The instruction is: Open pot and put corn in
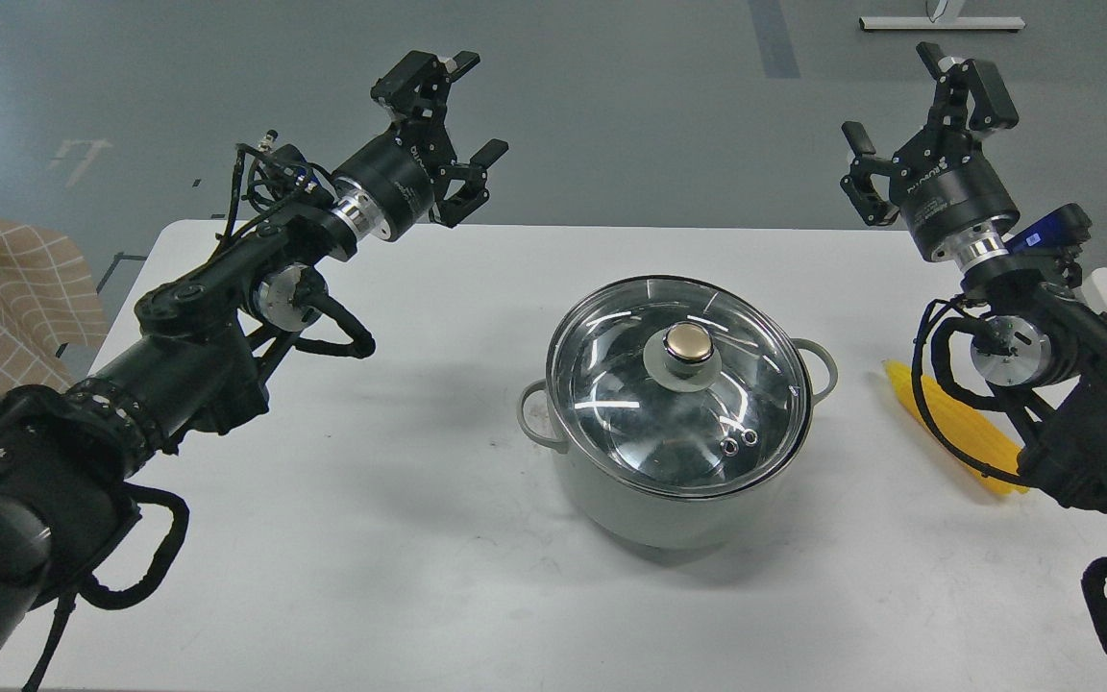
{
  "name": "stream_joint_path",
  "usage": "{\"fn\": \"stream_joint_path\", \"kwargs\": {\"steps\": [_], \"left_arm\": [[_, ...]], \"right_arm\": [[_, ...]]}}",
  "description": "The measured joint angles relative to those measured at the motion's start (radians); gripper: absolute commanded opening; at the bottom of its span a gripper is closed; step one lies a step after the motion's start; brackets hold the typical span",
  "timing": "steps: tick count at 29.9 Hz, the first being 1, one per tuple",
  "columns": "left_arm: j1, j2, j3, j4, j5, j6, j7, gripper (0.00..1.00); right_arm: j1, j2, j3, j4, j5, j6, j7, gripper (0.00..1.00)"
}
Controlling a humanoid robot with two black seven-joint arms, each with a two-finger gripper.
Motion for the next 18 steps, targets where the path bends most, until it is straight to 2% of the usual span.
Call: {"fn": "stream_joint_path", "kwargs": {"steps": [18], "left_arm": [[0.003,0.032,-0.067,0.005,-0.003,0.001,-0.044,0.98]], "right_arm": [[0.005,0.002,0.004,-0.001,0.000,-0.007,0.000,1.00]]}}
